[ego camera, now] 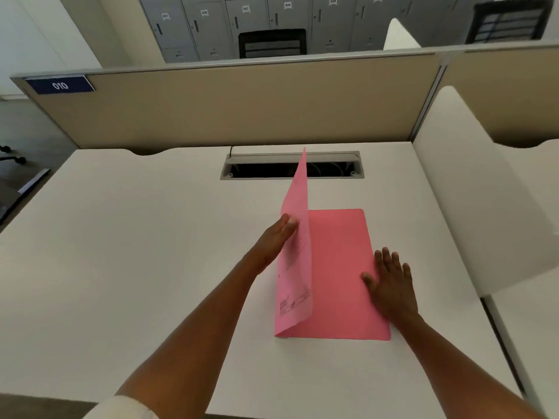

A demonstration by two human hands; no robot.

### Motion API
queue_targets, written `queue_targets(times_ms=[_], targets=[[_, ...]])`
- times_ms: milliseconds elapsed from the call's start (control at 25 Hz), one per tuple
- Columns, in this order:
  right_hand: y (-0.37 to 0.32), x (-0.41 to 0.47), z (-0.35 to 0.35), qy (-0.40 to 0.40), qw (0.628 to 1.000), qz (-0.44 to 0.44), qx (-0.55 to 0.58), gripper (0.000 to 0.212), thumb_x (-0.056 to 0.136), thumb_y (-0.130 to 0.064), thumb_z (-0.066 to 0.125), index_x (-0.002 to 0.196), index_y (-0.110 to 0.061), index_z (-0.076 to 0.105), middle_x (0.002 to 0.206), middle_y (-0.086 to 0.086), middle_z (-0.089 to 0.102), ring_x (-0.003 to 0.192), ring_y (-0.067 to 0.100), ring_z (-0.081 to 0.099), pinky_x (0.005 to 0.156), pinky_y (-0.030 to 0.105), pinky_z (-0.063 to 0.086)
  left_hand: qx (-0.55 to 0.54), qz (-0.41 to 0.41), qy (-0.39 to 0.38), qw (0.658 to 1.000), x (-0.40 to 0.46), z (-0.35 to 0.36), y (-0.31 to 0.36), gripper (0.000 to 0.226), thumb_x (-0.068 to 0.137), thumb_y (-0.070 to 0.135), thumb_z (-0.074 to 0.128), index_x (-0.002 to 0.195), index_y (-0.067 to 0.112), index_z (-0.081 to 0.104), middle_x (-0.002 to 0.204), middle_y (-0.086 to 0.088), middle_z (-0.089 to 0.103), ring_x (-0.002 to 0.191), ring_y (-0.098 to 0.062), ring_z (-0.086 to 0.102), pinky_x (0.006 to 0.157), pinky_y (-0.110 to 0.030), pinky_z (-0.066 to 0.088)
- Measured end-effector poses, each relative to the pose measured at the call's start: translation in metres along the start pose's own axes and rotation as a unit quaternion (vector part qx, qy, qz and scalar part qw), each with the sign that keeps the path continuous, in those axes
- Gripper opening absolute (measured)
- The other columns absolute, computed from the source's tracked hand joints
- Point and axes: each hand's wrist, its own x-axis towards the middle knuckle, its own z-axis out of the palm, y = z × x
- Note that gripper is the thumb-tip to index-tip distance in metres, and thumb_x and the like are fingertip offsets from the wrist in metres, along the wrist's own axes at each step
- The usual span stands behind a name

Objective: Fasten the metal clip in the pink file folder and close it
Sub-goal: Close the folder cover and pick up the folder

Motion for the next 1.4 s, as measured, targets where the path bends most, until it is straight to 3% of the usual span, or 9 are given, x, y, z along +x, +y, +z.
queue_targets(times_ms=[120,280,440,600,920,1040,1160,1240,1400], targets=[[0.016,-0.001,-0.003,0.004,1.0,-0.002,0.005,0.073,0.097,-0.058,0.024,0.156,-0.018,0.01,0.165,0.002,0.007,0.153,0.021,0.0,0.124,0.045,0.003,0.147,-0.015,0.014,0.989,0.009,0.016,-0.021,0.09,0.087,0.074,0.039,0.157,0.023,0.015,0.165,0.0,0.016,0.151,-0.02,0.018,0.12,-0.044,0.017],[0.036,-0.001,-0.007,0.011,1.0,-0.024,-0.01,0.077,0.091,-0.059,0.004,0.155,-0.017,0.01,0.164,0.002,0.008,0.152,0.024,0.003,0.123,0.044,0.003,0.357,0.008,-0.036,0.933,0.017,0.033,-0.042,0.103,0.085,0.073,0.045,0.158,0.014,0.003,0.166,-0.007,0.001,0.153,-0.023,0.003,0.123,-0.048,0.016],[0.047,0.0,-0.005,0.024,1.0,-0.01,-0.005,0.059,0.102,-0.041,0.03,0.154,-0.017,0.017,0.164,0.004,0.016,0.152,0.025,0.01,0.124,0.047,0.009,0.469,0.025,-0.071,0.88,0.022,0.041,-0.061,0.102,0.087,0.068,0.05,0.157,0.012,0.002,0.166,-0.009,-0.003,0.153,-0.026,-0.003,0.123,-0.049,0.01],[0.05,0.001,-0.003,0.021,1.0,-0.007,-0.003,0.057,0.103,-0.036,0.031,0.154,-0.017,0.018,0.164,0.004,0.017,0.152,0.024,0.01,0.124,0.047,0.01,0.507,0.016,-0.074,0.859,0.021,0.043,-0.076,0.106,0.084,0.062,0.057,0.157,0.015,-0.004,0.166,-0.006,-0.011,0.153,-0.024,-0.009,0.123,-0.047,0.004],[0.016,-0.004,0.0,0.015,1.0,-0.003,0.019,0.078,0.094,-0.062,0.014,0.155,-0.013,0.009,0.165,0.007,0.009,0.153,0.025,0.002,0.123,0.043,0.0,0.479,0.006,-0.064,0.875,0.022,0.051,-0.078,0.11,0.082,0.055,0.065,0.157,0.015,-0.005,0.165,-0.006,-0.013,0.152,-0.025,-0.013,0.121,-0.047,0.0],[0.002,-0.005,0.001,0.013,1.0,-0.002,0.022,0.08,0.095,-0.061,0.023,0.155,-0.011,0.008,0.165,0.01,0.009,0.152,0.028,0.003,0.124,0.045,0.001,0.468,0.005,-0.046,0.883,0.017,0.049,-0.075,0.113,0.081,0.057,0.067,0.157,0.017,-0.007,0.166,-0.006,-0.011,0.152,-0.026,-0.009,0.122,-0.05,0.002],[0.0,-0.005,0.001,0.014,1.0,0.006,0.017,0.078,0.097,-0.057,0.029,0.155,-0.01,0.007,0.164,0.012,0.009,0.152,0.029,0.004,0.124,0.047,0.004,0.491,0.004,0.097,0.866,0.007,0.055,-0.072,0.106,0.083,0.063,0.059,0.157,0.019,-0.004,0.165,-0.01,0.012,0.148,-0.033,0.022,0.116,-0.057,0.021],[-0.002,-0.006,0.0,0.009,1.0,0.008,0.017,0.077,0.097,-0.055,0.03,0.155,-0.009,0.006,0.164,0.012,0.008,0.152,0.029,0.003,0.124,0.047,0.003,0.5,-0.038,0.174,0.847,0.005,0.056,-0.067,0.093,0.087,0.062,0.055,0.154,0.014,0.013,0.148,-0.012,0.04,0.13,-0.033,0.044,0.105,-0.053,0.037],[-0.005,-0.008,-0.002,0.013,1.0,0.013,0.02,0.075,0.098,-0.052,0.03,0.155,-0.009,0.006,0.165,0.012,0.008,0.152,0.028,0.002,0.124,0.046,0.001,0.52,-0.104,0.196,0.825,0.003,0.047,-0.061,0.062,0.087,0.064,0.051,0.121,0.012,0.056,0.119,-0.009,0.06,0.114,-0.029,0.05,0.093,-0.043,0.04]])
